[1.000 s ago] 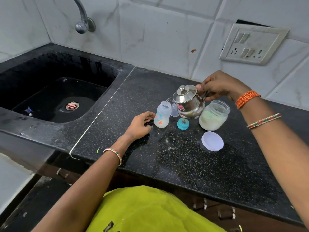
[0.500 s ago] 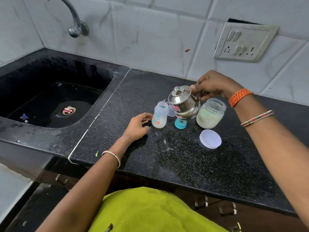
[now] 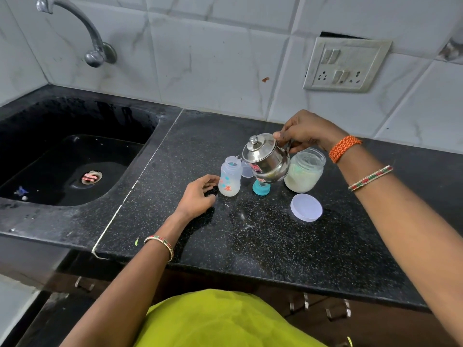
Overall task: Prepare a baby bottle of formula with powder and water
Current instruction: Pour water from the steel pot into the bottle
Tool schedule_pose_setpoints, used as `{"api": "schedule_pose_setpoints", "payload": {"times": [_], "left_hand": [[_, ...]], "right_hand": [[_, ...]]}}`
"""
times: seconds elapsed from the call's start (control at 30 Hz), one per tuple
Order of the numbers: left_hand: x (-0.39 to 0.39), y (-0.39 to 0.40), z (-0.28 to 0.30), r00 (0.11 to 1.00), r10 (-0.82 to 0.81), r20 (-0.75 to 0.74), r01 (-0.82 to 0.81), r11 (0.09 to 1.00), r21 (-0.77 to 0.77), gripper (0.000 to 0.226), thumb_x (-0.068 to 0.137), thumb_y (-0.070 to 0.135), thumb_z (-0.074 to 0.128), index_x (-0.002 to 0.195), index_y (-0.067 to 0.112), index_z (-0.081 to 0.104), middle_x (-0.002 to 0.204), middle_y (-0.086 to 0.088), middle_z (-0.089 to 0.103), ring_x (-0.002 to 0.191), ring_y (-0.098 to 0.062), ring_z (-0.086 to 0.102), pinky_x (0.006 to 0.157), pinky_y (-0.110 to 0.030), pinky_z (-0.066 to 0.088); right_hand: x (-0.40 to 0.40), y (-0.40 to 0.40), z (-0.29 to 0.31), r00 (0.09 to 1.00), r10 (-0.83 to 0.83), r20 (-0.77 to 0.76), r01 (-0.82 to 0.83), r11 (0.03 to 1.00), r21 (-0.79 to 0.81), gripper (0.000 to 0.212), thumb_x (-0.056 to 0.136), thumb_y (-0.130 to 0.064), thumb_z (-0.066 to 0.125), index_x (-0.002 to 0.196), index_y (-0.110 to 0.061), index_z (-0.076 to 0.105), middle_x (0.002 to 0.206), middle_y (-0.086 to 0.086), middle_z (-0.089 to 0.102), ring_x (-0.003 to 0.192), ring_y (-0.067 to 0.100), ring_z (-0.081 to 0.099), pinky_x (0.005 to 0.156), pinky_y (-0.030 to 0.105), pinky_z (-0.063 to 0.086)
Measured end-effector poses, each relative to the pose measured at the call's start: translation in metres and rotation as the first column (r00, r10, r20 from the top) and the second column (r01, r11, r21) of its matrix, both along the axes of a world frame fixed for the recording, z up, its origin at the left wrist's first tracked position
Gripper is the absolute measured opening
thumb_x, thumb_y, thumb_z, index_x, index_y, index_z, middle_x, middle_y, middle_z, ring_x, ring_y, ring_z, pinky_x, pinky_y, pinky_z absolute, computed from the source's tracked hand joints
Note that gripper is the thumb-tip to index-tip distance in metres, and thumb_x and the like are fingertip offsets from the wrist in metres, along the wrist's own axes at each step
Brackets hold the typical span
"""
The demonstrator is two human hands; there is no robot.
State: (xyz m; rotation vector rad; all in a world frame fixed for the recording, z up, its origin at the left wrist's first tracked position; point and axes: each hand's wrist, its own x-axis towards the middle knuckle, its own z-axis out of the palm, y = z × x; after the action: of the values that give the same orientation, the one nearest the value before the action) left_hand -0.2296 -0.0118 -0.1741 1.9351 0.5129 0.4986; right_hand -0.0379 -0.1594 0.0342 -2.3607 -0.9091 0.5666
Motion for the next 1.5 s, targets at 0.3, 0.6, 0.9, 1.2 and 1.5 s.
{"api": "schedule_pose_setpoints", "payload": {"times": [0.3, 0.6, 0.9, 1.2, 1.5], "left_hand": [[0.0005, -0.0027, 0.0007, 1.000, 0.010, 0.001, -0.010, 1.000, 0.017, 0.049, 0.075, -0.007, 0.053, 0.119, 0.014, 0.058, 0.114, 0.003, 0.062, 0.109, -0.006, 0.057, 0.092, -0.005, 0.039], [0.0008, -0.0030, 0.0010, 1.000, 0.025, -0.001, -0.025, 0.999, 0.048, 0.049, 0.074, -0.005, 0.055, 0.119, 0.012, 0.059, 0.111, 0.005, 0.062, 0.104, -0.004, 0.058, 0.089, -0.003, 0.041], [0.0013, -0.0019, 0.0005, 1.000, 0.024, -0.015, -0.023, 0.998, 0.056, 0.048, 0.074, -0.003, 0.056, 0.119, 0.014, 0.059, 0.111, 0.007, 0.062, 0.102, 0.002, 0.057, 0.087, -0.002, 0.041], [0.0006, -0.0027, 0.0009, 1.000, 0.020, -0.019, -0.019, 0.998, 0.059, 0.049, 0.073, -0.003, 0.055, 0.119, 0.014, 0.059, 0.111, 0.006, 0.062, 0.105, -0.004, 0.058, 0.087, -0.002, 0.041], [0.0000, -0.0052, 0.0030, 1.000, 0.027, -0.016, -0.026, 0.998, 0.051, 0.050, 0.074, -0.005, 0.055, 0.120, 0.010, 0.058, 0.116, 0.000, 0.063, 0.109, -0.008, 0.058, 0.091, -0.005, 0.041]], "right_hand": [[0.0023, -0.0007, 0.0026, 1.000, -0.010, 0.016, 0.009, 1.000, 0.024, 0.016, 0.084, -0.025, 0.071, 0.073, -0.013, 0.069, 0.075, 0.006, 0.069, 0.073, 0.016, 0.067, 0.065, 0.027, 0.058], [0.0030, -0.0009, 0.0043, 1.000, 0.001, 0.011, -0.001, 1.000, 0.020, 0.016, 0.085, -0.024, 0.070, 0.076, -0.011, 0.069, 0.076, 0.007, 0.069, 0.073, 0.017, 0.066, 0.069, 0.030, 0.058], [0.0032, -0.0044, 0.0078, 1.000, -0.019, 0.012, 0.018, 0.999, 0.046, 0.017, 0.084, -0.024, 0.070, 0.071, -0.013, 0.068, 0.067, 0.002, 0.068, 0.068, 0.013, 0.066, 0.054, 0.020, 0.056], [-0.0019, -0.0057, 0.0083, 1.000, -0.022, 0.002, 0.022, 0.998, 0.059, 0.016, 0.085, -0.023, 0.069, 0.075, -0.012, 0.068, 0.070, 0.004, 0.068, 0.070, 0.014, 0.065, 0.058, 0.022, 0.057], [-0.0026, -0.0039, 0.0093, 1.000, -0.030, 0.010, 0.029, 0.998, 0.054, 0.017, 0.085, -0.023, 0.070, 0.072, -0.012, 0.067, 0.071, 0.005, 0.068, 0.069, 0.014, 0.066, 0.056, 0.022, 0.057]]}}
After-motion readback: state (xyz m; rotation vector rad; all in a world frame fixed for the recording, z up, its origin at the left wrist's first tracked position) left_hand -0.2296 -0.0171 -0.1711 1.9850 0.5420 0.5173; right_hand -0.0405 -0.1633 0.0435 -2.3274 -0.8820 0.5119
